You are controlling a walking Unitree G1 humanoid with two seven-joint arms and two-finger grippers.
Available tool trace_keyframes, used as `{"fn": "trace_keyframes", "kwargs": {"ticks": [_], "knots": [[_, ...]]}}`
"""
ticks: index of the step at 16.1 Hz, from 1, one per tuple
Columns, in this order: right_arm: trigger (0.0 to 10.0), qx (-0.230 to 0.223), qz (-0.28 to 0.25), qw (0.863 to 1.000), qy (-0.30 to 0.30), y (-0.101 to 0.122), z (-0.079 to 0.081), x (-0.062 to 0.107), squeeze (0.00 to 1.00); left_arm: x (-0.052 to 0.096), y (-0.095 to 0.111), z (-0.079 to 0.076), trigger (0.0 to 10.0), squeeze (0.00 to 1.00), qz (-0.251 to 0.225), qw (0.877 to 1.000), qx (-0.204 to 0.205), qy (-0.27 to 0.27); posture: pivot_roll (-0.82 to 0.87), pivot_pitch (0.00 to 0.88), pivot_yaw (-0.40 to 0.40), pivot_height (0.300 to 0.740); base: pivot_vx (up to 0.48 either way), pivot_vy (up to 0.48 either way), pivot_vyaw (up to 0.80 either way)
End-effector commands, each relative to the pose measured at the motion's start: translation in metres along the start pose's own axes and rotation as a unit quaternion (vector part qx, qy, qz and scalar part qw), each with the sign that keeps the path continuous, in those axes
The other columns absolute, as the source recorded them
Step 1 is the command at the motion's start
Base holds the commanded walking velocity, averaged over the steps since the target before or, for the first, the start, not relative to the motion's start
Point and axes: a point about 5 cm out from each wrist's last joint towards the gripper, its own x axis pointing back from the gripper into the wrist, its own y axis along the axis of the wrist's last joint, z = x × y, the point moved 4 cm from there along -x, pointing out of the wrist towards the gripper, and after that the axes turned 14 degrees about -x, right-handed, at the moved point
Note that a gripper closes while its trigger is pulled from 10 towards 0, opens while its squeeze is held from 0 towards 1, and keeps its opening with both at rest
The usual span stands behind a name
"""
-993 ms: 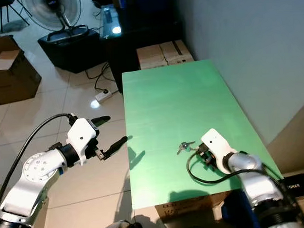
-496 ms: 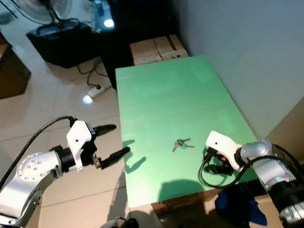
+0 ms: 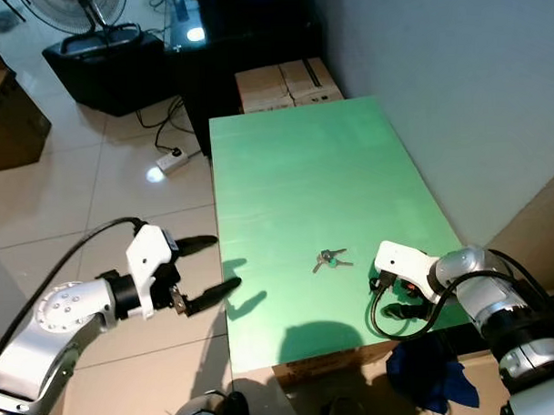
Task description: Hang keys on a hook
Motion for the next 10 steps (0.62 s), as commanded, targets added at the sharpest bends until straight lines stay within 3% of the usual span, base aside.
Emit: {"fn": "trace_keyframes", "kwargs": {"ticks": [1, 5, 10], "knots": [[10.0, 0.02, 0.006, 1.0, -0.006, 0.002, -0.001, -0.002, 0.0, 0.001, 0.002, -0.005, 10.0, 0.0, -0.002, 1.0, -0.005, -0.018, -0.03, 0.14, 0.083, 0.74, 0.0, 0.0, 0.0], [10.0, 0.043, 0.018, 0.999, -0.019, 0.002, -0.007, -0.006, 0.0, -0.001, 0.012, -0.009, 10.0, 0.0, -0.041, 0.998, -0.021, -0.046, -0.03, 0.146, 0.072, 0.74, 0.0, 0.0, 0.0], [10.0, 0.059, 0.015, 0.997, -0.045, 0.008, -0.015, -0.008, 0.0, -0.004, 0.011, -0.01, 10.0, 0.0, -0.04, 0.997, -0.024, -0.055, -0.03, 0.15, 0.081, 0.74, 0.0, 0.0, 0.0]]}}
